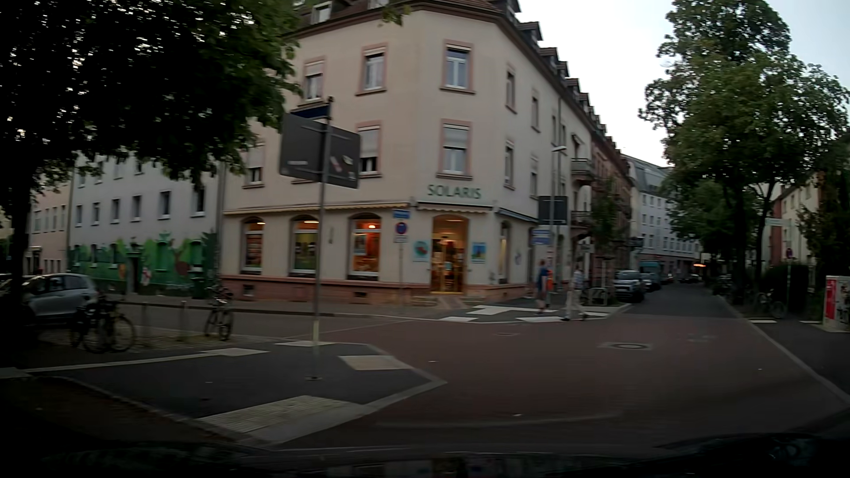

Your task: Follow the waypoints while adhering to traffic rules and regulations

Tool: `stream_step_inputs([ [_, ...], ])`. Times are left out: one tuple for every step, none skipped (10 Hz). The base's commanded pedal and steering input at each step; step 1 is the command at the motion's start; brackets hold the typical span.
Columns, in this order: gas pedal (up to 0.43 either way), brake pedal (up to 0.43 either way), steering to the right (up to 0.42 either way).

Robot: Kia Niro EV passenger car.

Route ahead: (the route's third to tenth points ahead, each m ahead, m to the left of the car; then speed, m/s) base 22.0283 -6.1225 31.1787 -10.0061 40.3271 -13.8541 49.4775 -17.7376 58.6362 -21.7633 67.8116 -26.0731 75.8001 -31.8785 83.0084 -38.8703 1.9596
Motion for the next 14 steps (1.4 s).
stream_step_inputs([
  [0.0, 0.0, 0.702],
  [0.0, 0.0, 0.667],
  [0.0, 0.0, 0.639],
  [0.0, 0.0, 0.614],
  [0.0, 0.0, 0.591],
  [0.0, 0.0, 0.561],
  [0.0, 0.0, 0.528],
  [0.0, 0.0, 0.502],
  [0.0, 0.0, 0.481],
  [0.0, 0.0, 0.46],
  [0.0, 0.0, 0.441],
  [0.0, 0.0, 0.421],
  [0.0, 0.0, 0.401],
  [0.0, 0.0, 0.377],
])
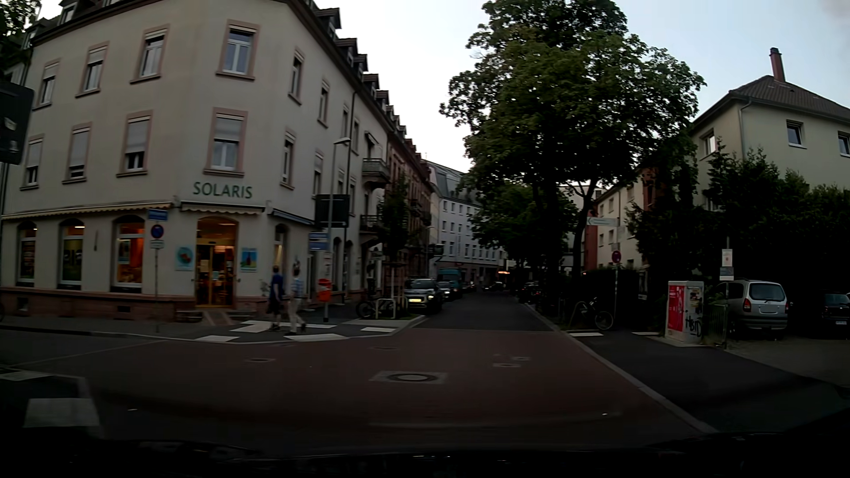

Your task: Follow the waypoints while adhering to traffic rules and regulations

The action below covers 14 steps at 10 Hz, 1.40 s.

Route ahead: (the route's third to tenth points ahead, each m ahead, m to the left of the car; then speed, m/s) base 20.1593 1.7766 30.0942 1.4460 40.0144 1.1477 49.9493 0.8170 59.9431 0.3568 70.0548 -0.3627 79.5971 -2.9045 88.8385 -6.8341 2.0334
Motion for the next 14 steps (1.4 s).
stream_step_inputs([
  [0.0, 0.0, 0.346],
  [0.0, 0.0, 0.313],
  [0.0, 0.0, 0.28],
  [0.0, 0.0, 0.242],
  [0.0, 0.0, 0.213],
  [0.008, 0.0, 0.183],
  [0.047, 0.0, 0.155],
  [0.047, 0.0, 0.137],
  [0.047, 0.0, 0.12],
  [0.047, 0.0, 0.091],
  [0.047, 0.0, 0.064],
  [0.047, 0.0, 0.05],
  [0.047, 0.0, 0.041],
  [0.047, 0.0, 0.025],
])
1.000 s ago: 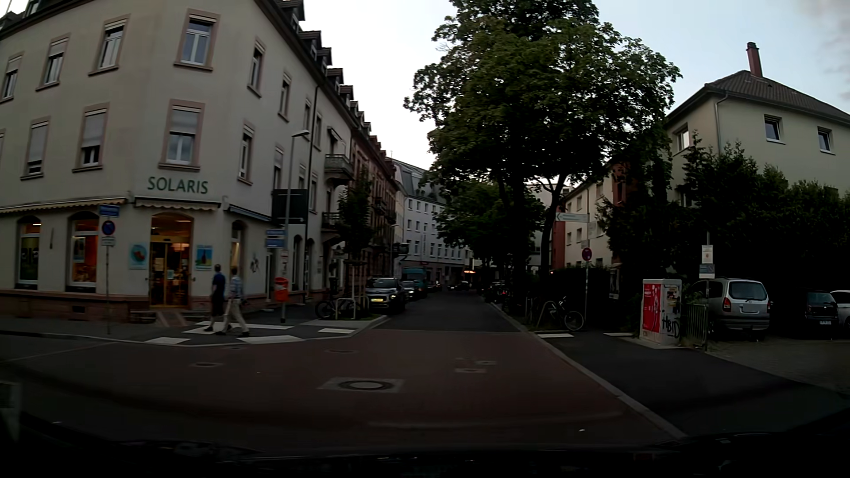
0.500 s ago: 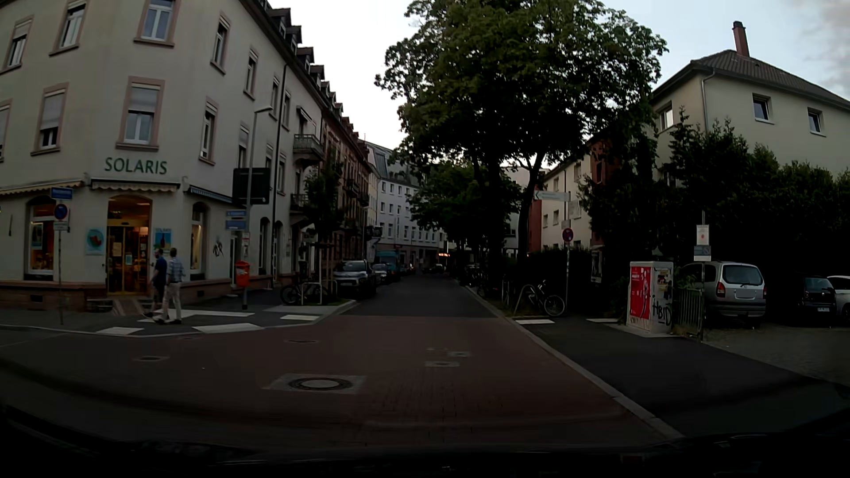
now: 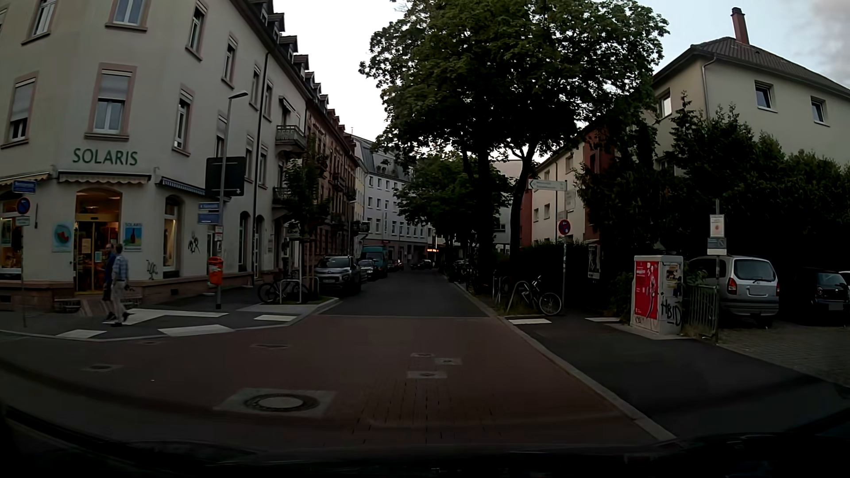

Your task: Follow the waypoints while adhering to traffic rules and regulations

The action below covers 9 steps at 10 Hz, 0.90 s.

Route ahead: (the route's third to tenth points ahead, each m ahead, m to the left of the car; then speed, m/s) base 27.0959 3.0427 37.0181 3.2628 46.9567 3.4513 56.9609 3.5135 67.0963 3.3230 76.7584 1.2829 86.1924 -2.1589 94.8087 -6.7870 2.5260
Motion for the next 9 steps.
stream_step_inputs([
  [0.047, 0.0, 0.012],
  [0.047, 0.0, 0.001],
  [0.047, 0.0, -0.008],
  [0.047, 0.0, -0.013],
  [0.047, 0.0, -0.014],
  [0.047, 0.0, -0.014],
  [0.047, 0.0, -0.015],
  [0.047, 0.0, -0.019],
  [0.047, 0.0, -0.02],
])
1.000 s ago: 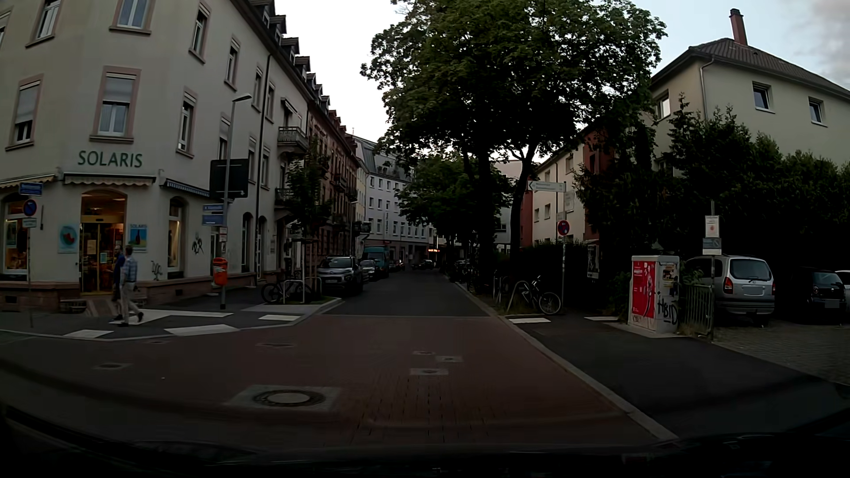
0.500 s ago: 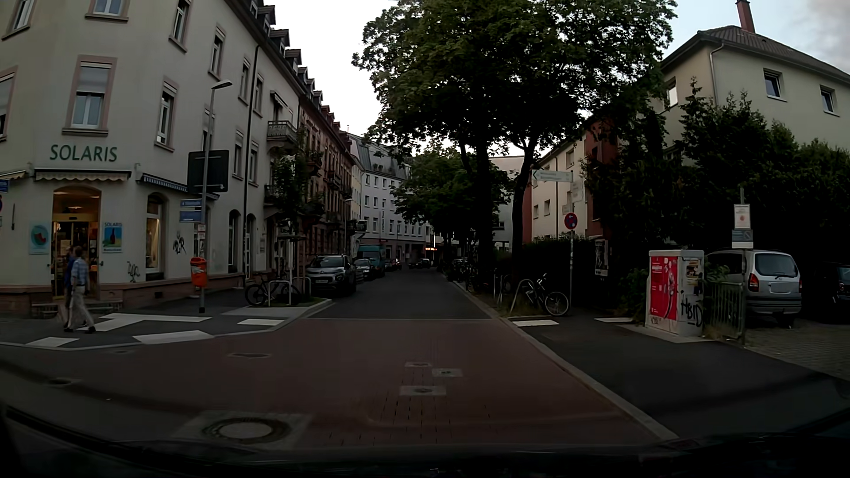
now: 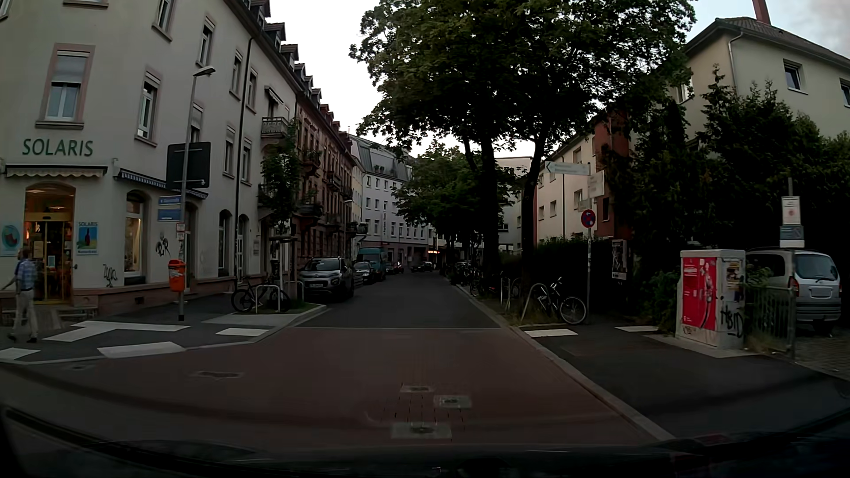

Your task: Follow the waypoints while adhering to traffic rules and regulations

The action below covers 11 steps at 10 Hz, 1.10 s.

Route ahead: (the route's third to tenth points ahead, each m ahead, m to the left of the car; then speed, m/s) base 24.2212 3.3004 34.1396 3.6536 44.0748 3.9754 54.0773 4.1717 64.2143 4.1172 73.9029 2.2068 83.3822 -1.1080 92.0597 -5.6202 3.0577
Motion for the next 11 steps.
stream_step_inputs([
  [0.047, 0.0, -0.019],
  [0.047, 0.0, -0.019],
  [0.047, 0.0, -0.019],
  [0.047, 0.0, -0.019],
  [0.047, 0.0, -0.019],
  [0.047, 0.0, -0.019],
  [0.047, 0.0, -0.019],
  [0.047, 0.0, -0.019],
  [0.047, 0.0, -0.019],
  [0.039, 0.0, -0.019],
  [0.039, 0.0, -0.019],
])
